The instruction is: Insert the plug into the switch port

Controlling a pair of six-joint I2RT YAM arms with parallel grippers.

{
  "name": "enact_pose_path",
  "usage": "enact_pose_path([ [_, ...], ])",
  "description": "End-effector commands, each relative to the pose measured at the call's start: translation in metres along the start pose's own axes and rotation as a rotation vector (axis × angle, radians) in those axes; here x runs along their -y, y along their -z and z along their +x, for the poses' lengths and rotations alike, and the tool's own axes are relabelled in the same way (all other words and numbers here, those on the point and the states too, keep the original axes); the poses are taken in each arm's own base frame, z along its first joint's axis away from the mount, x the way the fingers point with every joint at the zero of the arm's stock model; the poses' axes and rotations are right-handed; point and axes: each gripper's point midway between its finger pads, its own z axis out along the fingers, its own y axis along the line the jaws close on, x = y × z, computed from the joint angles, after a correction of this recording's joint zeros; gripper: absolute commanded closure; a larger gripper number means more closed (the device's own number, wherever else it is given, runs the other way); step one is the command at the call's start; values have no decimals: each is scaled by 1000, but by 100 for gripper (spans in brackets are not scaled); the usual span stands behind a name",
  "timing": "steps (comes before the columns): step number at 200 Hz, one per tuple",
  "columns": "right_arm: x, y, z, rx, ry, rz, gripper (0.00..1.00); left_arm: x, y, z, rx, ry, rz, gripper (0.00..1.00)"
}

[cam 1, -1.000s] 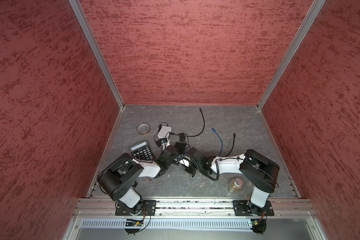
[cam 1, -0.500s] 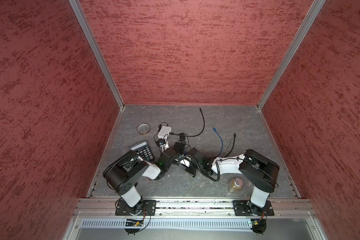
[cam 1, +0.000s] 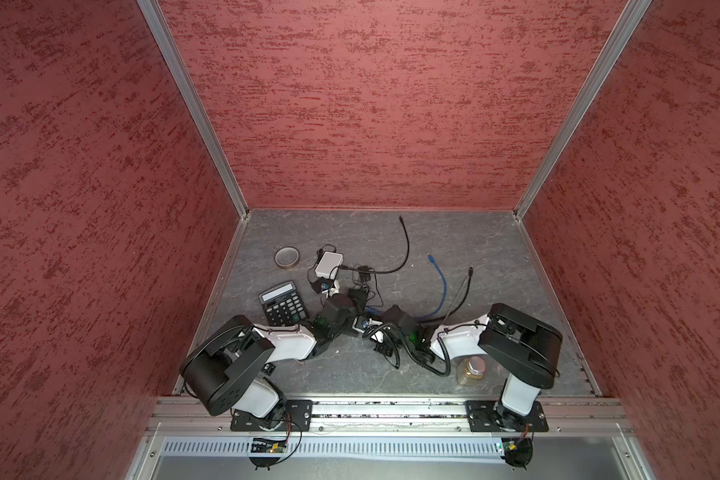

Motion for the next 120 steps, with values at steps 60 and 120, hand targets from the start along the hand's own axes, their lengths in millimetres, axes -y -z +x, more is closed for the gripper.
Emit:
enact_pose_path([
  [60, 22, 20, -54, 249, 40, 143, 86, 27, 25, -8, -99, -12, 75, 0],
  [120, 21, 25, -38, 233, 31, 152, 88, 6, 23, -26, -104, -17, -36, 0],
])
